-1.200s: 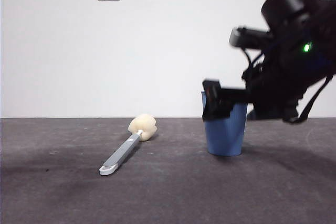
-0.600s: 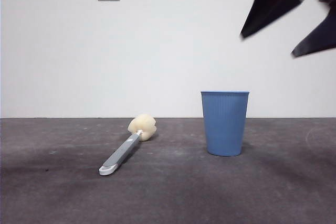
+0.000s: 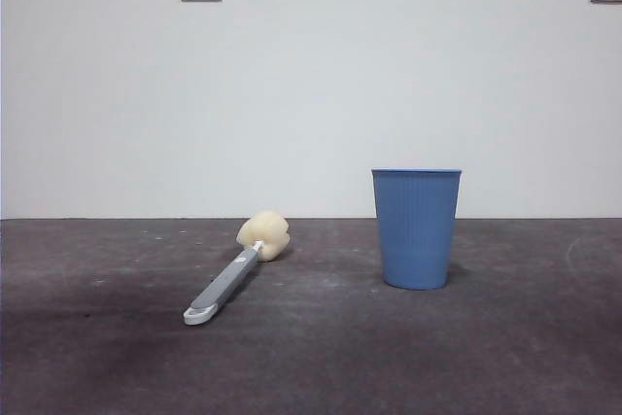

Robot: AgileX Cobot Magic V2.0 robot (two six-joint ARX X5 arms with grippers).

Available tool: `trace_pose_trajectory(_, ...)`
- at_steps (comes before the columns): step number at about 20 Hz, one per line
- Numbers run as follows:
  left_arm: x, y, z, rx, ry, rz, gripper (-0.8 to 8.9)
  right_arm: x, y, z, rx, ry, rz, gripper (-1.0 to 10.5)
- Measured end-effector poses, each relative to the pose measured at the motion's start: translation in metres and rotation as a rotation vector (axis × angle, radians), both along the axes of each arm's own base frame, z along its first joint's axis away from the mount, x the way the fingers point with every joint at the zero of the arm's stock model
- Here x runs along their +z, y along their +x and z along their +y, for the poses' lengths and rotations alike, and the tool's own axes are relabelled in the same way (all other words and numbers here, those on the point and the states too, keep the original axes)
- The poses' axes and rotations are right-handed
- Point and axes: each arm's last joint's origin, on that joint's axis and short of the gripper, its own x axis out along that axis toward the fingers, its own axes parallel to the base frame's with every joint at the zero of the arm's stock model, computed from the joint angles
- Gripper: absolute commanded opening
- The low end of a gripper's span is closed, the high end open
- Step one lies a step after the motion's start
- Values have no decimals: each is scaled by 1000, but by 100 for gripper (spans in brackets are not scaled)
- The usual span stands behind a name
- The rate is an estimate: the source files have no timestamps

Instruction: Pick up the cup brush,pick up the cup,insert the brush into the cup,clean the cup,put the cup brush back,put the cup back to the fixed position on the table

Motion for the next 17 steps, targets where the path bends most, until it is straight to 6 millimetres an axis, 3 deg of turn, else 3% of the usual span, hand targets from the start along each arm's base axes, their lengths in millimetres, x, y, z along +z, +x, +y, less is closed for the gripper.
trace_pose_trajectory(1, 0, 0, 0, -2, 2, -1, -9, -1, -1, -1, -3, -7, 14, -8)
trace_pose_trajectory(17, 0, 0, 0, 1, 6, -3, -3, -2, -1, -1, -6, -14, 26, 1)
